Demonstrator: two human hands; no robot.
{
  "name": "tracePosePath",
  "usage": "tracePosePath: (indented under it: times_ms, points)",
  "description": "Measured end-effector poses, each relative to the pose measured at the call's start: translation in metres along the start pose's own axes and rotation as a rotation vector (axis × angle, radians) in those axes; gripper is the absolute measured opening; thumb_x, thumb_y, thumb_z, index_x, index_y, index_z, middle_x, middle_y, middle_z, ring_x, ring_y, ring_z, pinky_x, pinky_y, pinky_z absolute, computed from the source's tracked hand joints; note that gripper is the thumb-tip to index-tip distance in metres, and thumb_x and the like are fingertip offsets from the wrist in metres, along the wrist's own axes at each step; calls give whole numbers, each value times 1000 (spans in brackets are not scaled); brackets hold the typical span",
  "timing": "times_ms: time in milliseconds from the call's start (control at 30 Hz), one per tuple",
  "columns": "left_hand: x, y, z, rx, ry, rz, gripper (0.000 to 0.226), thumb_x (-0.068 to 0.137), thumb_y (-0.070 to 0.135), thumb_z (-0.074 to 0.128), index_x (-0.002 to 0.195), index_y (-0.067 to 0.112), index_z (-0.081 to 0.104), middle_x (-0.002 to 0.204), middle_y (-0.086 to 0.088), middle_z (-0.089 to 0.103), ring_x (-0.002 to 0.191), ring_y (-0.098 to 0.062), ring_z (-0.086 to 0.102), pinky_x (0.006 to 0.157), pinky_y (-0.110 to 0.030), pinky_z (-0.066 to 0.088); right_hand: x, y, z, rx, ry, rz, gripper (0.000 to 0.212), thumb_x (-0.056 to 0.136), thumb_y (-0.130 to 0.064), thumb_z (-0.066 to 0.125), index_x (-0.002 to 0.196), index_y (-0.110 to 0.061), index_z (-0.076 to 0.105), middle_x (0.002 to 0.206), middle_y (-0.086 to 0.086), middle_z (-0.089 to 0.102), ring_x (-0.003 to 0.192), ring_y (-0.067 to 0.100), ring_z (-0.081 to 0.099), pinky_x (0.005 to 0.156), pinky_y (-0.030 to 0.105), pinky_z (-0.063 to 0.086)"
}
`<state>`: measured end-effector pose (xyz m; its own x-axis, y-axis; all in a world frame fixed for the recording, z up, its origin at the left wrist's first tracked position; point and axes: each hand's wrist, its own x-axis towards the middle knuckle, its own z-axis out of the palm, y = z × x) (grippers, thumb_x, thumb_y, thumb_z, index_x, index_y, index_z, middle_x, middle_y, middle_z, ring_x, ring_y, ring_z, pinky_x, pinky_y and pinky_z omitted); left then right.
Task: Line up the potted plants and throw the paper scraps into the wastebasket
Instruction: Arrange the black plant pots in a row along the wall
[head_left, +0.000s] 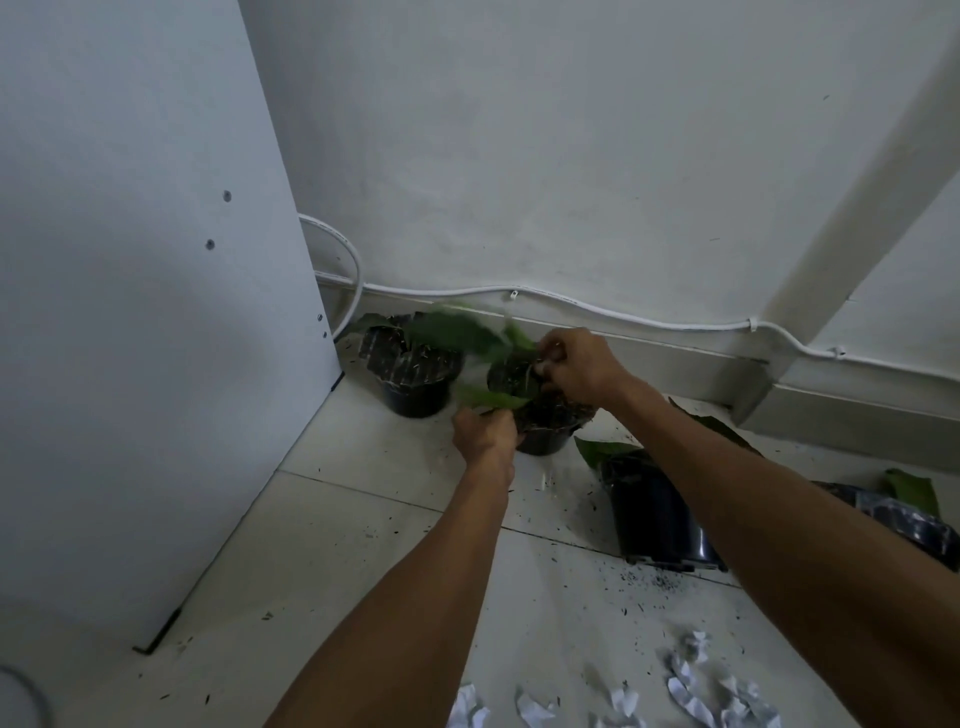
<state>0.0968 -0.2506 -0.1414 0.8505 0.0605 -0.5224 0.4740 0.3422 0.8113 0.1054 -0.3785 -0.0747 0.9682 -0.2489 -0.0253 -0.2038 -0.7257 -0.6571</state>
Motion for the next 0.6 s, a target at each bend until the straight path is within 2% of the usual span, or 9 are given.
tracePosePath:
  times_ms: [33,100,167,267,367,400,467,533,600]
  points:
    - [1,1,0,-4,0,-23,18,89,5,69,107,10,65,118,-13,64,95,-28,64,82,-45,62,1,-1,3,208,40,66,24,88,3,66,112,-1,68,104,20,70,95,32,71,84,40,61]
    - [4,2,1,17,1,-21,24,91,4,66,114,10,64,121,-12,62,98,-28,62,83,-44,62,6,0,9,478,150,156,22,90,4,65,111,4,69,103,18,70,96,32,71,86,39,61]
    - [7,2,2,51,5,16,34,91,2,65,125,10,62,122,-12,60,98,-27,60,82,-44,62,7,1,15,549,287,206,19,88,-2,70,106,3,72,93,9,72,88,23,73,87,36,60]
    - [9,3,3,57,7,33,34,91,3,66,125,12,62,122,-13,61,97,-27,61,84,-46,61,0,8,25,340,404,175,23,83,-12,77,100,2,71,89,5,68,84,19,67,86,29,55]
    - [14,0,3,18,-4,55,28,89,1,67,110,20,66,120,-10,67,101,-27,66,86,-48,61,-7,19,35,84,457,131,30,82,-24,76,98,0,69,90,16,71,84,31,68,78,40,58]
    - [14,-1,4,11,-4,59,29,89,0,67,110,20,66,120,-10,67,104,-28,66,87,-48,61,-7,22,35,8,467,131,31,83,-28,75,97,-1,69,89,17,71,84,32,69,75,40,58]
    - [16,-1,6,36,6,67,32,90,3,67,120,16,65,123,-10,64,107,-30,66,87,-48,61,-4,25,31,-92,491,107,28,84,-32,72,93,-5,70,85,13,70,81,31,69,68,32,51]
    - [18,-2,8,56,20,84,35,91,5,68,125,13,63,124,-11,62,107,-30,66,87,-48,61,1,23,29,-159,498,61,24,86,-29,70,94,-7,72,86,12,71,81,29,68,67,27,43]
    - [19,-2,10,64,14,121,37,91,5,67,127,11,61,122,-8,63,105,-27,66,89,-47,60,2,18,33,-228,433,9,23,88,-24,69,100,-5,71,91,14,71,83,30,68,69,30,47]
